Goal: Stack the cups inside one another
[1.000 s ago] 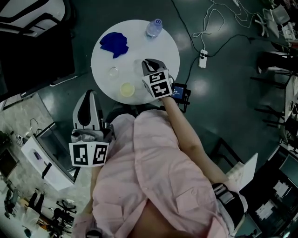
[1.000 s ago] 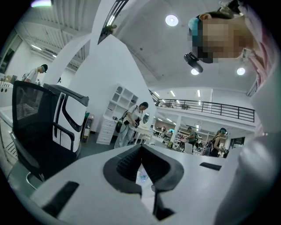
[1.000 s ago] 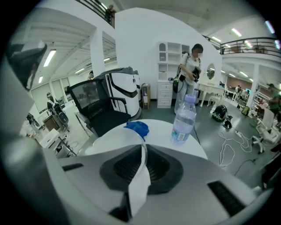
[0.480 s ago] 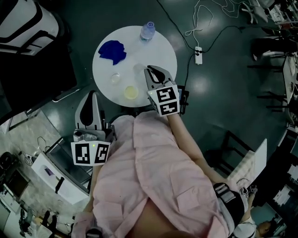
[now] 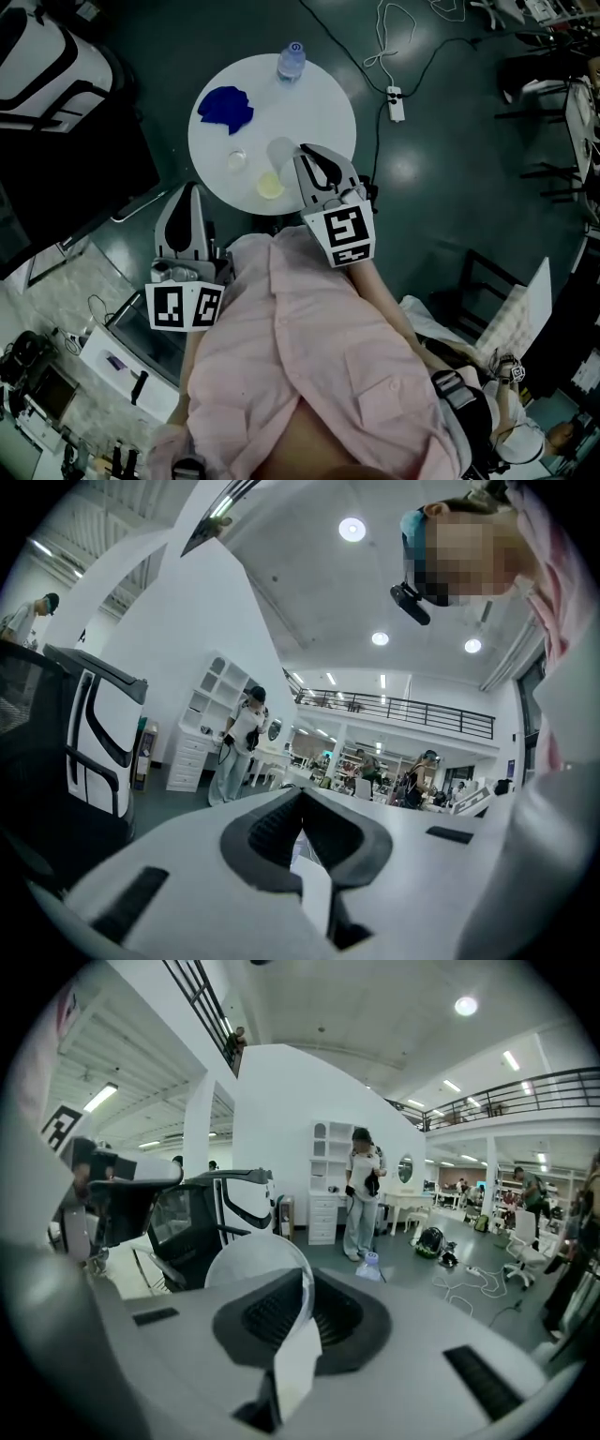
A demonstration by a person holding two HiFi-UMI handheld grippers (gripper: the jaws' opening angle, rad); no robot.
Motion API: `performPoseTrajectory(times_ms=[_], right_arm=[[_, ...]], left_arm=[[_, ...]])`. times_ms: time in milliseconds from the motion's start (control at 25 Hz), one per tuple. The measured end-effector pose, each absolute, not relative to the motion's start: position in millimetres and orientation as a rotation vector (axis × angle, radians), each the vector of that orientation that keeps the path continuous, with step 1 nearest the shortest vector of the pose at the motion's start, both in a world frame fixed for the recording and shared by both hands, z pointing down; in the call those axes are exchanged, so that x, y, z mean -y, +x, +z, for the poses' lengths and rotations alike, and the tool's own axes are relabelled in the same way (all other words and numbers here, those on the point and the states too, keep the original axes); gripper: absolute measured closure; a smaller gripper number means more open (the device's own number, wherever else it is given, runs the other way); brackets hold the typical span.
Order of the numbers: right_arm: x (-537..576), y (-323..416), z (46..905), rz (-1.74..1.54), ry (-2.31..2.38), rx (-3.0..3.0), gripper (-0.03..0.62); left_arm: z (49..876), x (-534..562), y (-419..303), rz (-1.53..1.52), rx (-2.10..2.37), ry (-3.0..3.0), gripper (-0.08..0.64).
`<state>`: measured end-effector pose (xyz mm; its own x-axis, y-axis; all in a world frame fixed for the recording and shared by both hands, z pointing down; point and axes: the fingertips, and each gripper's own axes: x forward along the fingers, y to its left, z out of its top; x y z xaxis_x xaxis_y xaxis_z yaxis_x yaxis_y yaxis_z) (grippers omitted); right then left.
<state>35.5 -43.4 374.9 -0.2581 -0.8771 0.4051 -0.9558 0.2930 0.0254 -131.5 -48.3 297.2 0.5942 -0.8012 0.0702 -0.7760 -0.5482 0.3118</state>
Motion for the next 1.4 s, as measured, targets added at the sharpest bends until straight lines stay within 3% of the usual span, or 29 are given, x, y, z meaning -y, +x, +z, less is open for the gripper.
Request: performPoseTrajectory(times_ms=[560,1400], right_arm=[[8,-2,330,0.308,1.648,2.321,0.551],[3,-12,343,0.357,1.667,2.265,0.551]], left_arm=[[297,44,-136,-0.144,1.205,2.543,0.551],[296,42,-147,-0.164,1.173,2.553,0.551]])
